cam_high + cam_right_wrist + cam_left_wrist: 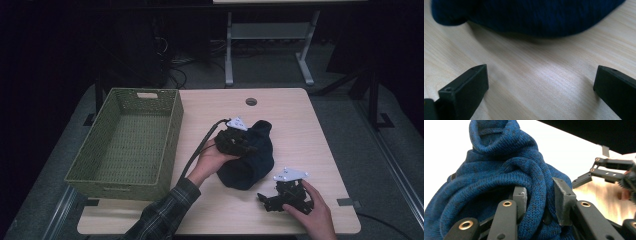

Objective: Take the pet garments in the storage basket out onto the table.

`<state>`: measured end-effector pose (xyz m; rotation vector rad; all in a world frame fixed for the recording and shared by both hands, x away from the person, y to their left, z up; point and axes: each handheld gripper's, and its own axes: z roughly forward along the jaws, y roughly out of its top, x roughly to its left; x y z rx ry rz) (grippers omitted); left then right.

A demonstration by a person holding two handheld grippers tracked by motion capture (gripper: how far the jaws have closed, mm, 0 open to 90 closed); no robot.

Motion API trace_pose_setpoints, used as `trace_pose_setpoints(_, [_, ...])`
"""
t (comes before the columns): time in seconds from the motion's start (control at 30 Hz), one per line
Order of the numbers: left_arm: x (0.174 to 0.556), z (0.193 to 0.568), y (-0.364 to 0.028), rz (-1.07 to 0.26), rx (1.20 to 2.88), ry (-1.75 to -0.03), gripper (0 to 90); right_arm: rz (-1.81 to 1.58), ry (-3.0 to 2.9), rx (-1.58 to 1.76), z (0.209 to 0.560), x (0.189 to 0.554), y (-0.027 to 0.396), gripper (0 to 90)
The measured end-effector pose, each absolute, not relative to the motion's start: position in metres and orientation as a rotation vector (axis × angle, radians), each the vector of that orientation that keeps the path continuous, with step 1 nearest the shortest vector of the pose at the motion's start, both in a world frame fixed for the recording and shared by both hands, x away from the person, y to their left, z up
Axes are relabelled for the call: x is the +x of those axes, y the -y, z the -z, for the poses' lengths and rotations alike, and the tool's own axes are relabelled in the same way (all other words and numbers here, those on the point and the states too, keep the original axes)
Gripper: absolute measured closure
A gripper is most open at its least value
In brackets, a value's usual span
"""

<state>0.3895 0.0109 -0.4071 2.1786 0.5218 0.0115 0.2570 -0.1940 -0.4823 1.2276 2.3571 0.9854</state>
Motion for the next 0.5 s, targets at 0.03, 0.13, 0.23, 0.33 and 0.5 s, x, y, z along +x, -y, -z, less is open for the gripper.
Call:
trace_pose_setpoints(0.03, [0.39, 0.41, -0.009, -0.007, 2.192, -0.52, 65.1, -0.986, -2.357, 1.228, 0.482, 0.257, 0.194, 0.0])
trace_pose_setpoints(0.13, [0.392, 0.417, -0.006, 0.001, 2.203, -0.523, 61.9, -0.987, -2.356, 1.222, 0.482, 0.257, 0.194, 0.0])
trace_pose_setpoints(0.23, [0.393, 0.419, -0.006, -0.02, 2.203, -0.534, 49.4, -0.987, -2.356, 1.221, 0.482, 0.257, 0.194, 0.0])
trace_pose_setpoints(0.33, [0.392, 0.416, -0.009, -0.04, 2.187, -0.546, 40.3, -0.987, -2.356, 1.221, 0.482, 0.257, 0.194, 0.0])
trace_pose_setpoints(0.5, [0.389, 0.404, -0.019, -0.077, 2.14, -0.552, 35.4, -0.986, -2.358, 1.228, 0.482, 0.257, 0.194, 0.0])
